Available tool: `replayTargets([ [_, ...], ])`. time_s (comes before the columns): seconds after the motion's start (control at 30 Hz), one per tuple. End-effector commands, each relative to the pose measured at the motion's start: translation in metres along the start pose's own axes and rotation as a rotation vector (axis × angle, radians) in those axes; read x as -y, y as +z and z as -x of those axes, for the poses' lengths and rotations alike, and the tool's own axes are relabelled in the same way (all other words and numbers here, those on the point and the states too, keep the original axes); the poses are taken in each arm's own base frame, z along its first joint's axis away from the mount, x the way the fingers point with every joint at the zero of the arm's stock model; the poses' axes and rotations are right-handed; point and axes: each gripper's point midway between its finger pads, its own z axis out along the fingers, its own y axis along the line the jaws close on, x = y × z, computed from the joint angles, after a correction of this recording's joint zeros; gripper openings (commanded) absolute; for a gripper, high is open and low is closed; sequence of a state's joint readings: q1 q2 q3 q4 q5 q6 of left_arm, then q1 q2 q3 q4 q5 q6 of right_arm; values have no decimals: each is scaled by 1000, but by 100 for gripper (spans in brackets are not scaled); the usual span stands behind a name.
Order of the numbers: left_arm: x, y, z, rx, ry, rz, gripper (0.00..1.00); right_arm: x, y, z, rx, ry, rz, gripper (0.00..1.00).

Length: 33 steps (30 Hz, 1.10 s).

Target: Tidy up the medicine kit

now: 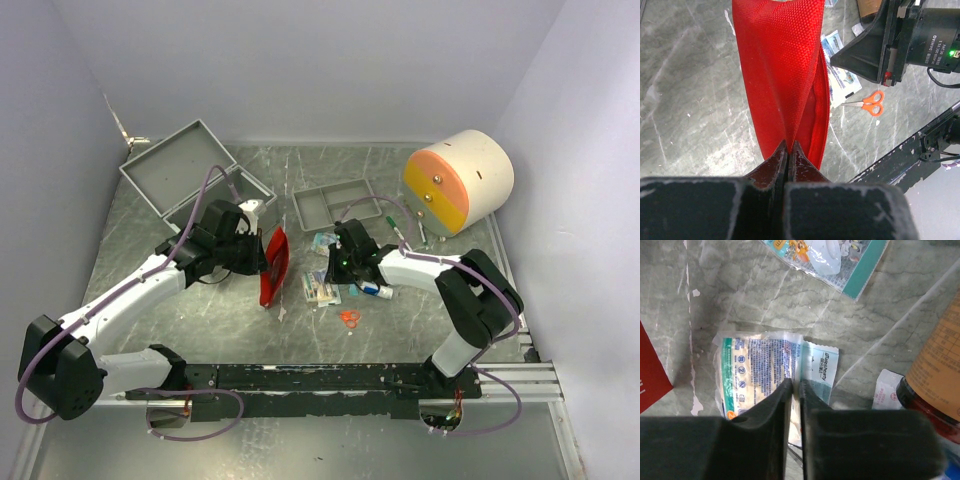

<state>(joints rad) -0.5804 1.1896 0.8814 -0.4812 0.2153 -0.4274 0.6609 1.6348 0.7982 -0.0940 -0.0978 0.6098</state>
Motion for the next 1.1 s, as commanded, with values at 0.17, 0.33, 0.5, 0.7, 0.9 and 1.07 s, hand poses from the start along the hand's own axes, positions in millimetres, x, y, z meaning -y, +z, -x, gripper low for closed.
replayTargets([
  [0.17, 11, 0, 11, 35, 7, -41, 7, 0, -13, 10, 48, 11, -13, 0],
  [0.33, 13, -1, 17, 61, -10, -41, 7, -8, -35, 32, 108, 18, -33, 0],
  [0.5, 15, -1, 26, 103, -63, -34, 7, -24, -64, 53, 171, 50, -17, 0],
  [0.7, 14, 4, 35, 149, -176, -19, 7, -40, -93, 75, 249, 95, -22, 0],
  [0.9, 17, 13, 42, 156, -288, -21, 7, -71, -121, 101, 367, 109, -32, 0],
  [1.07, 16, 21, 44, 131, -312, -2, 7, -87, -139, 116, 473, 95, -145, 0],
])
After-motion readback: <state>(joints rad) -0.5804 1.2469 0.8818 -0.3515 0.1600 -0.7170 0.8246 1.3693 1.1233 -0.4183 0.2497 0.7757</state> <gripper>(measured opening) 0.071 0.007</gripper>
